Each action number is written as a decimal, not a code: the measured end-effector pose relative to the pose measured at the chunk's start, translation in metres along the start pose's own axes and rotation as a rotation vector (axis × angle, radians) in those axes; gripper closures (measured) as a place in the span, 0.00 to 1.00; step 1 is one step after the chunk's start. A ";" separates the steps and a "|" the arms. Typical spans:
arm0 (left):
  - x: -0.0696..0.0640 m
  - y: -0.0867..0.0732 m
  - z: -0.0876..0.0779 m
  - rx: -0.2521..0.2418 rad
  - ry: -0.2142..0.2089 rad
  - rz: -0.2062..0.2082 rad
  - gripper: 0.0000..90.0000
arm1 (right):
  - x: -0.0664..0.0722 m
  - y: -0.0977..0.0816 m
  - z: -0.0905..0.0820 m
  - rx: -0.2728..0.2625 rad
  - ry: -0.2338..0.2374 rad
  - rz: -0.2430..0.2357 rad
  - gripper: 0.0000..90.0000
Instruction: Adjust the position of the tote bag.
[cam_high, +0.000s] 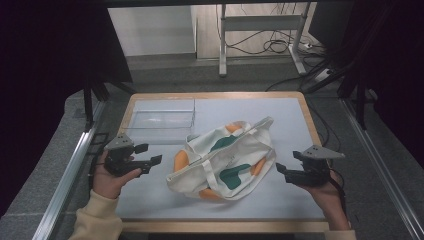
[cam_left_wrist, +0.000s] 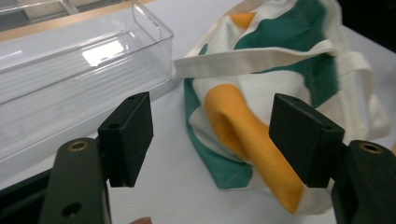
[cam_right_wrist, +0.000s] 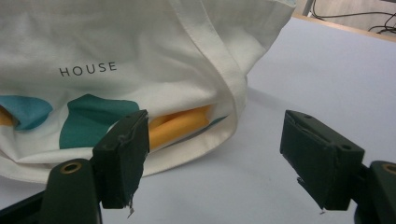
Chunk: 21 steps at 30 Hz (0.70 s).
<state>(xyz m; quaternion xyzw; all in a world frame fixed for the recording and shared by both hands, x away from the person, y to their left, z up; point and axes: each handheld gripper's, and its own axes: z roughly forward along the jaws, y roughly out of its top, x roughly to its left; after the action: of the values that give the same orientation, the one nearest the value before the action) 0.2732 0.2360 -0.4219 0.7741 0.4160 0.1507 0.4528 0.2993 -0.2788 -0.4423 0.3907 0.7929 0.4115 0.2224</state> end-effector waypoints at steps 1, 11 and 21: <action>-0.001 0.001 -0.001 -0.002 -0.005 0.003 0.34 | 0.000 0.000 0.000 -0.002 -0.002 -0.003 0.27; -0.009 0.003 -0.001 0.009 -0.036 0.028 0.36 | -0.001 -0.001 0.000 0.007 -0.007 -0.003 0.27; -0.030 0.009 0.001 0.035 -0.078 0.095 0.37 | 0.000 -0.001 0.002 0.020 -0.013 -0.006 0.27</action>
<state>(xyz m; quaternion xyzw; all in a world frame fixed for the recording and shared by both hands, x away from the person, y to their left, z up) 0.2600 0.2101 -0.4109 0.8060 0.3636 0.1343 0.4474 0.3000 -0.2782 -0.4440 0.3929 0.7967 0.4004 0.2248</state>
